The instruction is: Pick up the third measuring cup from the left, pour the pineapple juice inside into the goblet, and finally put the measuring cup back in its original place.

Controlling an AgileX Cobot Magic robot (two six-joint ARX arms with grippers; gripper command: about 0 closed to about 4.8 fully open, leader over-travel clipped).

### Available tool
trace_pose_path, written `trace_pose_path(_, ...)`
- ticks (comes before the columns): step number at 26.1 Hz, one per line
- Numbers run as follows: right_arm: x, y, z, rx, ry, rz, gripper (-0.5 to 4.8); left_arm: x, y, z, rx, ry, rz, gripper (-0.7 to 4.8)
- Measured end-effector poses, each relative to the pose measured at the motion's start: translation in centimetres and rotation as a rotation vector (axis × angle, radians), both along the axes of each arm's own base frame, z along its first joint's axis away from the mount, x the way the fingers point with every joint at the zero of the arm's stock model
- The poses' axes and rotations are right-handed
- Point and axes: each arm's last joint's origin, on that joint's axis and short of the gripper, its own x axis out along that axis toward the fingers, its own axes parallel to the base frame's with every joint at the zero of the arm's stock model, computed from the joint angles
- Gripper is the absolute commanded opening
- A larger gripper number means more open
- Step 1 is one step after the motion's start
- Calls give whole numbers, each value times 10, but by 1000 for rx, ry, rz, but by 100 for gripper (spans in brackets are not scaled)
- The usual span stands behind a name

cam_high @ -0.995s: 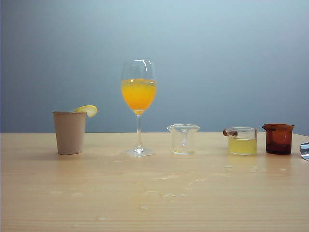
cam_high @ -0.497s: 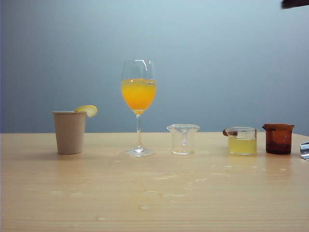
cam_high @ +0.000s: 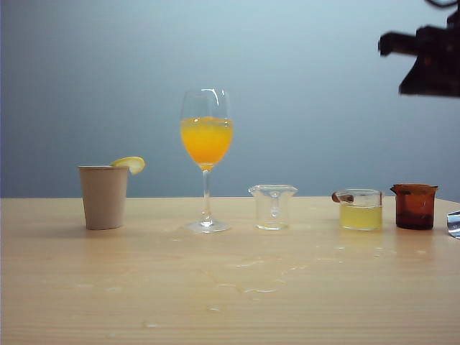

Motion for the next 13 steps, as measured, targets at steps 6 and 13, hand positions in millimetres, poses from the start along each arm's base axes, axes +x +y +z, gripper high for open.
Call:
trace_pose_path(6,13,6,-22,-22,68,22,-6,0,0,0,-15,11,2,-5)
trace_pose_path(13,39,18,-64,-36,99,20,14,0,0,1,-22,4,3,-6)
